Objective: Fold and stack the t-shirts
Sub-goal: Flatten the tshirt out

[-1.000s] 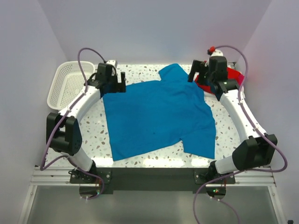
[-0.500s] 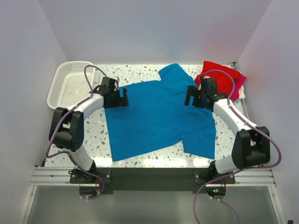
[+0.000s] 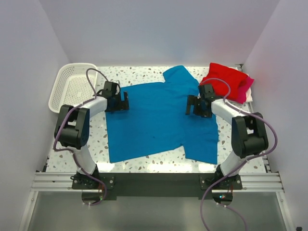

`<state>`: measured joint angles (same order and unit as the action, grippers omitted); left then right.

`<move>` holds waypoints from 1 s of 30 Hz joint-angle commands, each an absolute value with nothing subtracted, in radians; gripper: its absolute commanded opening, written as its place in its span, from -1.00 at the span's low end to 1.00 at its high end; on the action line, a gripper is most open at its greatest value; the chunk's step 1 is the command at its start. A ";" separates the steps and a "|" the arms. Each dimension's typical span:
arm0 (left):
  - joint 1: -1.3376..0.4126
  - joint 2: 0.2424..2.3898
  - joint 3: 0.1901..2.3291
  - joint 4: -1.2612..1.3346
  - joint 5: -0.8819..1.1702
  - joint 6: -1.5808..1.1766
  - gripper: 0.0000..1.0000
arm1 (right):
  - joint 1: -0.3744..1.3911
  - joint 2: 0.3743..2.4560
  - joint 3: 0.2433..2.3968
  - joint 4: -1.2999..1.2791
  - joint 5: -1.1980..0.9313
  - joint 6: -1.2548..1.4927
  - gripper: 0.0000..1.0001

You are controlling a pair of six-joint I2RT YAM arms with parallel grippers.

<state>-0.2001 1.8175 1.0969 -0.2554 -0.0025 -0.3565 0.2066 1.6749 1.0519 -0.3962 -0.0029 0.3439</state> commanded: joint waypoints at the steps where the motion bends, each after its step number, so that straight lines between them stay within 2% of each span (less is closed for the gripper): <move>1: -0.153 1.904 1.083 -0.249 -0.052 -0.293 1.00 | 0.222 1.724 1.077 -0.365 -0.023 0.347 0.96; 14: -0.118 2.026 1.256 -0.258 -0.025 -0.222 1.00 | 0.255 1.902 1.172 -0.442 -0.014 0.377 0.93; 25: -0.120 2.147 1.505 -0.324 -0.038 -0.195 1.00 | 0.255 2.037 1.454 -0.572 0.017 0.350 0.94; 30: -0.123 2.120 1.635 -0.400 -0.018 -0.176 1.00 | 0.255 2.020 1.543 -0.600 0.002 0.318 0.94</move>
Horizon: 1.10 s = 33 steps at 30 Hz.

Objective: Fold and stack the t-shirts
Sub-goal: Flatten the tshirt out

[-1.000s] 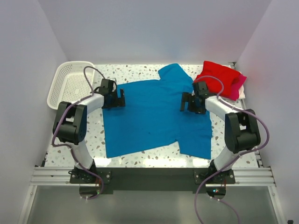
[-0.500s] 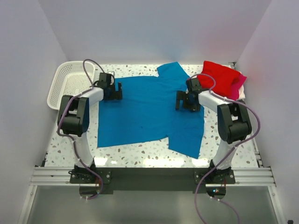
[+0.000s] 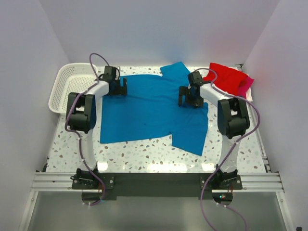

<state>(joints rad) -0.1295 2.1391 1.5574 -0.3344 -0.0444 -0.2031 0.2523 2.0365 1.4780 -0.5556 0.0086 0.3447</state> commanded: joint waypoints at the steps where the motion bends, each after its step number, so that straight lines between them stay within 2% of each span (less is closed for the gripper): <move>1: -0.126 2.085 1.643 -0.411 -0.018 -0.172 1.00 | 0.255 2.011 1.549 -0.604 0.002 0.313 0.94; 6: -0.138 1.968 1.617 -0.480 -0.017 -0.192 1.00 | 0.256 1.908 1.534 -0.620 -0.031 0.302 0.95; 8: -0.155 1.870 1.517 -0.465 -0.009 -0.213 1.00 | 0.259 1.846 1.493 -0.615 -0.037 0.305 0.95; 18: -0.207 1.708 1.134 -0.433 0.028 -0.282 1.00 | 0.334 1.717 1.341 -0.615 -0.058 0.337 0.96; 22: -0.207 1.692 1.046 -0.414 0.040 -0.291 1.00 | 0.357 1.736 1.284 -0.583 -0.057 0.373 0.96; 33: -0.209 1.778 1.025 -0.371 0.028 -0.299 1.00 | 0.371 1.813 1.221 -0.545 -0.006 0.382 0.96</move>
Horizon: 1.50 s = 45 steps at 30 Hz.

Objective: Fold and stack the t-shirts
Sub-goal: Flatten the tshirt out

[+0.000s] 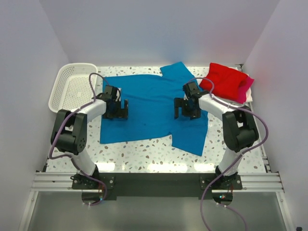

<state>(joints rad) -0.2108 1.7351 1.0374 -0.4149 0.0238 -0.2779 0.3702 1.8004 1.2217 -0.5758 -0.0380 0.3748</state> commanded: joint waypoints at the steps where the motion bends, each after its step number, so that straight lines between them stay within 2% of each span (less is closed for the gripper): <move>1: -0.209 1.785 1.029 -0.371 0.026 -0.299 1.00 | 0.371 1.830 1.221 -0.546 -0.003 0.379 0.96; 11: -0.209 1.888 1.097 -0.350 0.014 -0.276 1.00 | 0.371 1.979 1.304 -0.578 0.058 0.373 0.96; 20: -0.207 1.999 1.262 -0.393 0.002 -0.249 1.00 | 0.368 2.094 1.460 -0.649 0.109 0.371 0.96; 26: -0.209 1.936 1.335 -0.437 -0.050 -0.255 1.00 | 0.367 2.066 1.511 -0.660 0.060 0.356 0.96; 29: -0.209 1.830 1.292 -0.468 -0.135 -0.308 1.00 | 0.367 1.991 1.519 -0.653 0.054 0.350 0.97; 33: -0.206 1.660 1.127 -0.515 -0.311 -0.441 1.00 | 0.368 1.907 1.514 -0.661 0.043 0.356 0.97; 38: -0.206 1.464 0.901 -0.512 -0.336 -0.569 1.00 | 0.370 1.783 1.441 -0.669 0.032 0.364 0.97; 45: -0.196 1.393 0.789 -0.496 -0.362 -0.655 0.90 | 0.370 1.651 1.310 -0.673 0.029 0.394 0.97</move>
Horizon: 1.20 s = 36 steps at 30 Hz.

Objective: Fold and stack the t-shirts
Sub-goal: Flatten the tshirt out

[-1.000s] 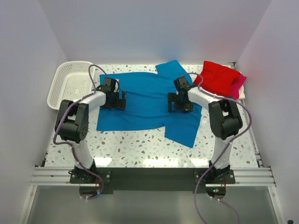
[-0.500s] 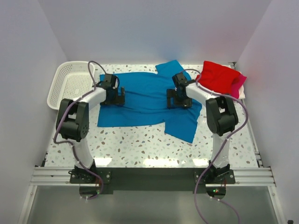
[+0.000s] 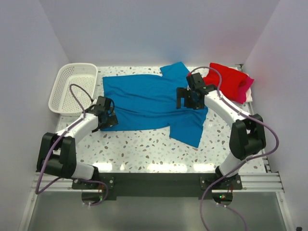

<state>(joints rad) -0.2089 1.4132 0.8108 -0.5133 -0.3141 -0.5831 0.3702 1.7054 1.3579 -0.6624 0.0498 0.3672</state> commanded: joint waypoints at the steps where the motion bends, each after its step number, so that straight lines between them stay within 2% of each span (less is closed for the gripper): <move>1: -0.187 1.397 0.784 -0.492 -0.364 -0.658 0.89 | 0.370 1.637 1.280 -0.670 0.028 0.399 0.97; 16: -0.084 1.431 0.687 -0.364 -0.259 -0.670 0.28 | 0.370 1.523 1.129 -0.678 0.029 0.431 0.97; 23: -0.077 1.447 0.673 -0.350 -0.256 -0.664 -0.23 | 0.370 1.482 1.085 -0.681 0.031 0.445 0.97; 30: -0.074 1.451 0.666 -0.344 -0.247 -0.657 -0.42 | 0.370 1.427 0.999 -0.684 0.032 0.477 0.97; 36: -0.074 1.450 0.657 -0.339 -0.238 -0.649 -0.83 | 0.371 1.352 0.875 -0.692 0.034 0.521 0.97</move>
